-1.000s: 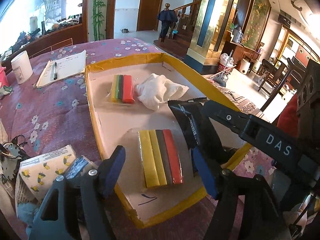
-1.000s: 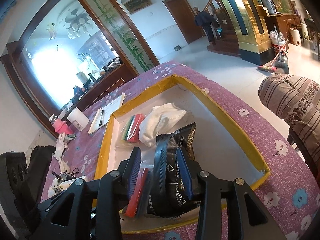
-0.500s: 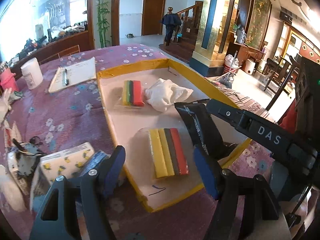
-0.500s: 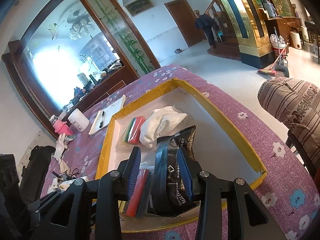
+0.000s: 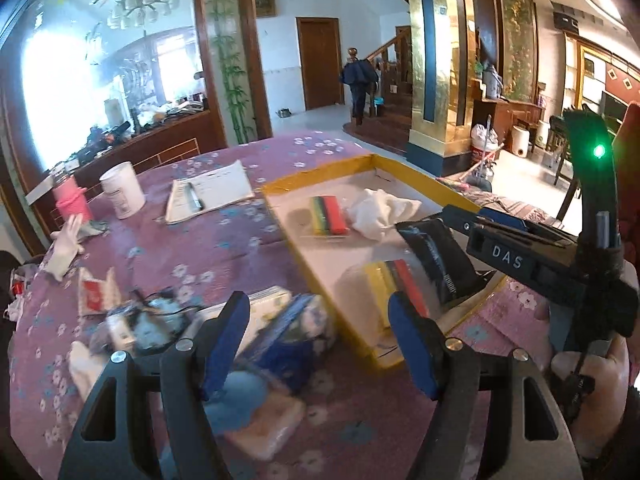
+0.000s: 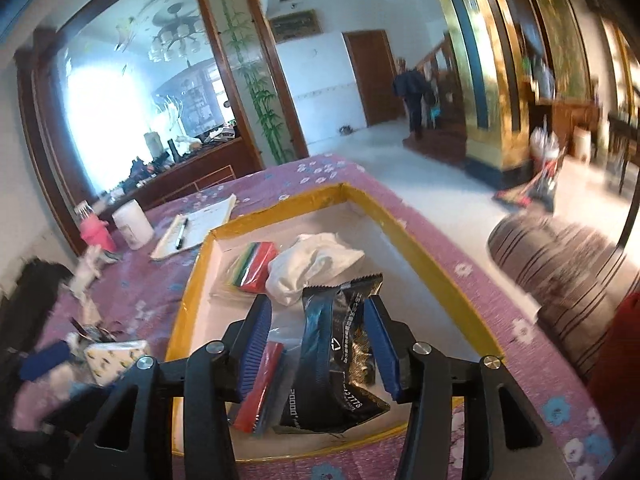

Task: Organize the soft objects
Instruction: 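Withdraw both tools from the tray back over the cluttered table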

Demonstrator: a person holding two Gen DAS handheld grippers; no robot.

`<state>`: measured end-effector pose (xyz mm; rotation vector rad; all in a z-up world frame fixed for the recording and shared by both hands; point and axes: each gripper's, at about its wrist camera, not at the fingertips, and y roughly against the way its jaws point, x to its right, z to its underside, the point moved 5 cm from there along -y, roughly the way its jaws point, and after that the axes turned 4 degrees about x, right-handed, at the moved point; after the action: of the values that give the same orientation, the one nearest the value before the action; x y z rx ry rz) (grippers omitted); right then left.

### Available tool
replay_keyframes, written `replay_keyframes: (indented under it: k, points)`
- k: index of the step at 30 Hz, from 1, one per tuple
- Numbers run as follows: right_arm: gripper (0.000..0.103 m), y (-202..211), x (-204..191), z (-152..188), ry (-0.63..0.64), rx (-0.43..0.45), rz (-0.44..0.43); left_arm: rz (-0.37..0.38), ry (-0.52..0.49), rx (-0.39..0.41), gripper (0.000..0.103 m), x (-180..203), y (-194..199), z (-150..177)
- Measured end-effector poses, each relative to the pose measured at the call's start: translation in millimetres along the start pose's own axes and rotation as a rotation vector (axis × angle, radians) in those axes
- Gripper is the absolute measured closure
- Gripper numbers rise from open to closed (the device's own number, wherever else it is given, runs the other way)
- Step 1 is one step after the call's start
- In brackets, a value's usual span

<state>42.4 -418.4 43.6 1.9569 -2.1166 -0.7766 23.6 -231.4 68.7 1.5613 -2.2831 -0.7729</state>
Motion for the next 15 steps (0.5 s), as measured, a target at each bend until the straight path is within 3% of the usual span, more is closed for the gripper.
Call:
replay_keyframes:
  k: [8,15]
  points:
    - [0.047,14.0,-33.8,6.3,0.192,0.075,0.136,-0.069,0.043,0.067,0.026,-51.5,42.5,10.0]
    - [0.036,33.4,-71.6,15.1,0.361,0.158,0.201,-0.130,0.121,0.079,0.024,-102.3,64.9,27.4]
